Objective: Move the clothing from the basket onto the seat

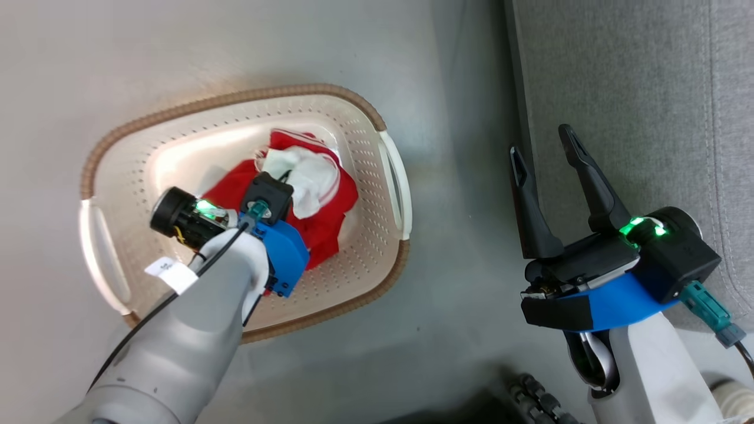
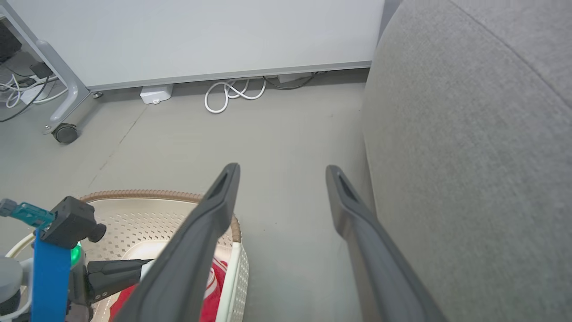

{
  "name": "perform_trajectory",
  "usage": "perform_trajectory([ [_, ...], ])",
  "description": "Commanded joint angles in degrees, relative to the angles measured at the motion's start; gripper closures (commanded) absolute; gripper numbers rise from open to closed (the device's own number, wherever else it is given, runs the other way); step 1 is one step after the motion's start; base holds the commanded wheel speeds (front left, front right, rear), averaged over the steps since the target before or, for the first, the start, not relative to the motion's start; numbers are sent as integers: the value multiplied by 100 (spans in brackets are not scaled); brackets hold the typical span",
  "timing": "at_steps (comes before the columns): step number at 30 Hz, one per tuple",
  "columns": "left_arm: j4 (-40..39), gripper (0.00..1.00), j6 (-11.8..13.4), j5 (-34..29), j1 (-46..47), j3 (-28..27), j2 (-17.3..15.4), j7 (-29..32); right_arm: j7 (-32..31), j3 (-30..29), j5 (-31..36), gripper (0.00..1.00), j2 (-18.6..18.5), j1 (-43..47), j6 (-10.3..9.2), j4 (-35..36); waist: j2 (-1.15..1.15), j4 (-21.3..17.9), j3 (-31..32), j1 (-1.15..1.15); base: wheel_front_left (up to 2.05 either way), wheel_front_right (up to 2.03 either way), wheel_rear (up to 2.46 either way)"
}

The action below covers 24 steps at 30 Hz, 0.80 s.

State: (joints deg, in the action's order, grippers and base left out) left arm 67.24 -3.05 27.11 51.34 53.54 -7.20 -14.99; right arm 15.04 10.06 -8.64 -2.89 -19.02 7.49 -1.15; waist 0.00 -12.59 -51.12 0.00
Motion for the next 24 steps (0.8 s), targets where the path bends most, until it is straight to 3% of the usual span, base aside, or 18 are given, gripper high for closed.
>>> perform_trajectory([
  [1,-278,100,-40,-50,-158,-67,-92,-26,21,-4,56,0,1,-80,1,-56,0,169,303,0,0,0,0],
  [9,-1254,100,-94,-220,-687,-392,-243,-28,20,32,139,0,-1,-94,1,-280,0,485,1136,0,0,0,0],
  [24,-3061,100,-443,-364,-2156,-1129,-289,-28,-61,23,190,0,-2,328,1,-712,0,926,3006,0,0,0,0],
])
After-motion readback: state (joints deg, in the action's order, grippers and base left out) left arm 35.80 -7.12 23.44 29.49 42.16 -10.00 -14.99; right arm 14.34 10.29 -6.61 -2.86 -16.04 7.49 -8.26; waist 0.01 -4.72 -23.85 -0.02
